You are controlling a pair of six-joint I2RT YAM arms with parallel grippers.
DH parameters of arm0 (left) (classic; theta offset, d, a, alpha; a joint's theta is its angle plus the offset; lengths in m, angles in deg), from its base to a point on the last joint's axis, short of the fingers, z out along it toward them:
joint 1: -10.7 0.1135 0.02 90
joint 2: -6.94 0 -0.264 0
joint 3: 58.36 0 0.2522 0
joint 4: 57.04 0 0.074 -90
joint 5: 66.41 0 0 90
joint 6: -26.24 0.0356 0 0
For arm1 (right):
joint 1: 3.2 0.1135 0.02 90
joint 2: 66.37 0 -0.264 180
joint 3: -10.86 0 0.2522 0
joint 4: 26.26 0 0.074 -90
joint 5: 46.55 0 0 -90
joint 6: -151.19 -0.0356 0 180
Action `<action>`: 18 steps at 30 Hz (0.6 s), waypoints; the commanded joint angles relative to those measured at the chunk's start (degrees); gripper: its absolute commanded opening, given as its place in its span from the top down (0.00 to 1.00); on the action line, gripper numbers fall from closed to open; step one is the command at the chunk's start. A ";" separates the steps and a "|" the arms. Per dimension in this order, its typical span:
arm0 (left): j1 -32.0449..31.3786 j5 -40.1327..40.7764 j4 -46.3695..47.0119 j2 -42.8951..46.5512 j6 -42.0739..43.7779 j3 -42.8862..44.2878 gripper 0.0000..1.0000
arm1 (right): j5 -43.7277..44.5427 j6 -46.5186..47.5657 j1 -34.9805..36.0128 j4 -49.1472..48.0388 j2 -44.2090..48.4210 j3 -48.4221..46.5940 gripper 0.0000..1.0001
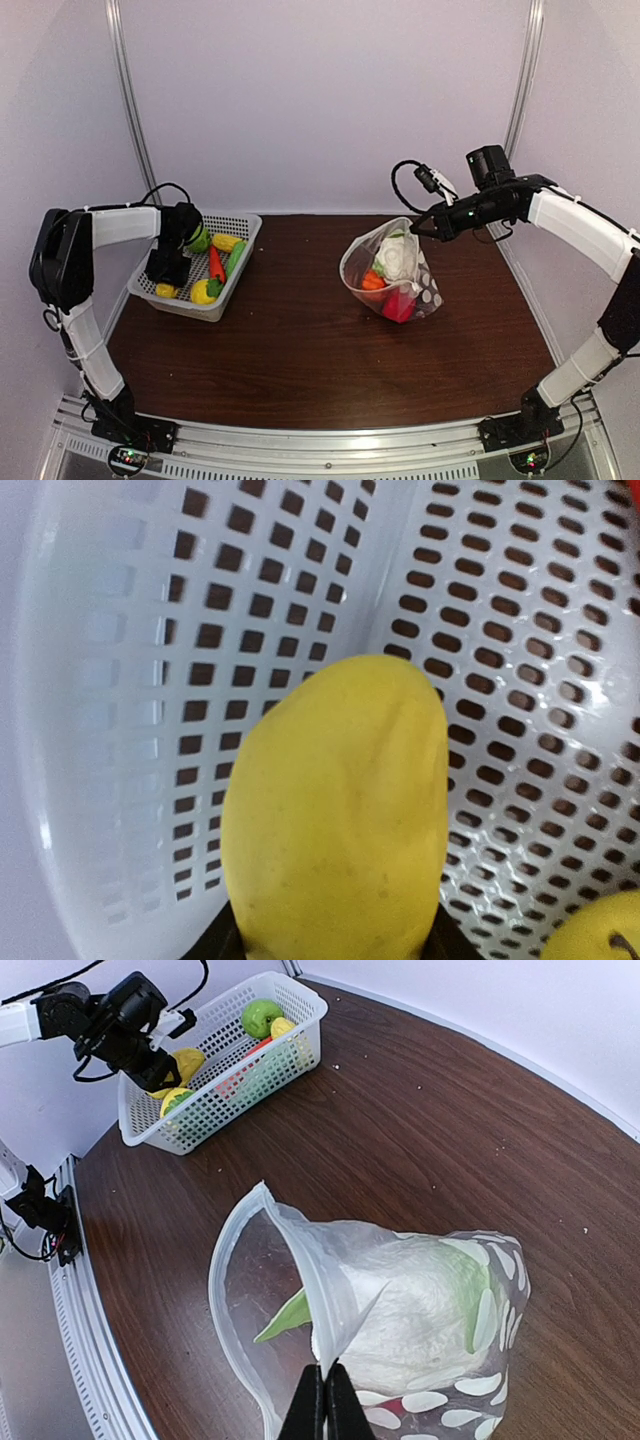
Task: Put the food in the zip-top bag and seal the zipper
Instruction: Pick up the fake fruit from the bin, then place the fake fruit in the zipper food storage bag.
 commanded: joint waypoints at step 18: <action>-37.16 -58.84 22.85 3.17 -4.07 20.43 0.67 | 1.14 -0.14 2.04 2.92 -0.03 -3.87 1.00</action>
